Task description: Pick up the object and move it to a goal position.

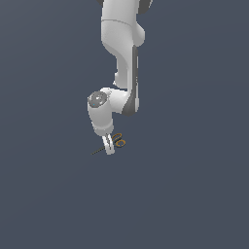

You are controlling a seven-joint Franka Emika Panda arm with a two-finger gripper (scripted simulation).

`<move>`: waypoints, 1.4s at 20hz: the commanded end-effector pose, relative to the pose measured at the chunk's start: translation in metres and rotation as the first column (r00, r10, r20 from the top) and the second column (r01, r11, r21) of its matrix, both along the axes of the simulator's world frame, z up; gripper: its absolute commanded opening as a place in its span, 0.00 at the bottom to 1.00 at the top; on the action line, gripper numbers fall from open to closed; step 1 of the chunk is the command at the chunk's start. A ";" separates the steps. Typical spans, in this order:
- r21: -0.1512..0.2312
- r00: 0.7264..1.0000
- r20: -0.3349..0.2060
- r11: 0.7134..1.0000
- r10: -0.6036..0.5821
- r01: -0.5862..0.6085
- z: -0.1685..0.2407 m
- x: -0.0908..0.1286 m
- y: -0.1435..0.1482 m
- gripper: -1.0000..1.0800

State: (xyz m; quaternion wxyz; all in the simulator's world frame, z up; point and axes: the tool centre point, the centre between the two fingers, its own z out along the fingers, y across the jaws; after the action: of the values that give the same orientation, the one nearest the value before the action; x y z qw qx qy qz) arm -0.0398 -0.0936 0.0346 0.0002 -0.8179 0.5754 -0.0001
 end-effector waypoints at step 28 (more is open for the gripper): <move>0.000 1.000 0.000 1.000 -0.006 0.006 -0.007 -0.007 -0.010 0.00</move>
State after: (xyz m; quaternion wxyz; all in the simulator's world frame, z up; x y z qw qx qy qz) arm -0.0456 -0.1011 0.0221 -0.0002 -0.8164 0.5775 0.0007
